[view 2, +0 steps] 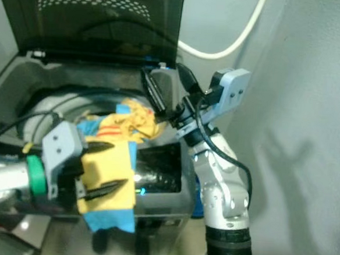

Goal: Clothes washing

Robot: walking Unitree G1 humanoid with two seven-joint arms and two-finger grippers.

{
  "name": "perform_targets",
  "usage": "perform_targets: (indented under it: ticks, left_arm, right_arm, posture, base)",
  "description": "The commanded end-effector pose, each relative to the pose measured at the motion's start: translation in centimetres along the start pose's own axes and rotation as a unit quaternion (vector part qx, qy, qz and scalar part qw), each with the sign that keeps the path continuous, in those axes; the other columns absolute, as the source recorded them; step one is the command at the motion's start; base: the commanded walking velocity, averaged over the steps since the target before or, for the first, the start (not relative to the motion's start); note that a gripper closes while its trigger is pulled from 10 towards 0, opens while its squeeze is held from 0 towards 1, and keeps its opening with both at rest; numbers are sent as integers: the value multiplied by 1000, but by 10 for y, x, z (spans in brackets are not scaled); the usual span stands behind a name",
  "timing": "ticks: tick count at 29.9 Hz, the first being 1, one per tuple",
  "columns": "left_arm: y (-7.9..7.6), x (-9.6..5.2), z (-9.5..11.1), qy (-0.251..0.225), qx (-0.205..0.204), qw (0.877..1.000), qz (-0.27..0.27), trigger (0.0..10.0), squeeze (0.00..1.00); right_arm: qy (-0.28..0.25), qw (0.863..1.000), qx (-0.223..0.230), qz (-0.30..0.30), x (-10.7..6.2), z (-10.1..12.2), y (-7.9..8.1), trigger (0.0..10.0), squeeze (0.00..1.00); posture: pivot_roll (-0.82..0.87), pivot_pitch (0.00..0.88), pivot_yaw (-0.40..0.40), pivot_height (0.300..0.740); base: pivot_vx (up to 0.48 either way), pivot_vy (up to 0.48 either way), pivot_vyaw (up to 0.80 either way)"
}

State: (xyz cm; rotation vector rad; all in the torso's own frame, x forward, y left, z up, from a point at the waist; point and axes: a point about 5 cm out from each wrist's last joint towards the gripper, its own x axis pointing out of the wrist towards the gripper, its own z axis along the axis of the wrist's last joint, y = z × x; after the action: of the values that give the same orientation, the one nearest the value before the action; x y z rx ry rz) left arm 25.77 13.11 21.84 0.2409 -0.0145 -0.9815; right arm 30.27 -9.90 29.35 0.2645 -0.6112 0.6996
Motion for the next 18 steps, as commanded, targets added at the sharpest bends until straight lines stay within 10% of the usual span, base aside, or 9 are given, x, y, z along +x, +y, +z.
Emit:
perform_targets:
  ticks: [1,4,5,6,7,9,18]
  left_arm:
    - [1,-2,-12,19,-47,999,3,10000,0]
    - [-2,-2,-14,17,-64,998,-4,9098,0]
    - [-2,-2,-15,19,-65,998,-4,4863,0]
    - [-2,-2,-15,19,-65,998,-4,4863,0]
    - [-3,-3,-16,20,-67,998,-4,1569,0]
    - [-4,-3,-18,21,-70,997,-4,0,0]
    - [-4,-2,-19,24,-76,997,0,0,0]
  right_arm:
    - [1,1000,-3,7,0,-1,3,10000,0]
    - [1,1000,-3,8,1,0,3,10000,0]
    - [1,1000,-4,8,1,0,2,10000,0]
    - [1,1000,-4,8,1,0,2,10000,0]
    - [1,1000,-4,8,1,0,2,10000,0]
    - [1,1000,-4,8,1,0,2,10000,0]
    - [1,1000,-5,8,1,1,2,10000,0]
  posture:
    - [99,90,23,740]
    - [98,89,21,740]
    - [97,88,20,740]
    - [97,88,20,740]
    - [97,88,20,740]
    - [96,88,20,740]
    - [95,92,19,740]
  base:
    - [0,0,0]
    - [0,0,0]
    - [0,0,0]
    - [0,0,0]
    - [0,0,0]
    - [0,0,0]
    - [0,0,0]
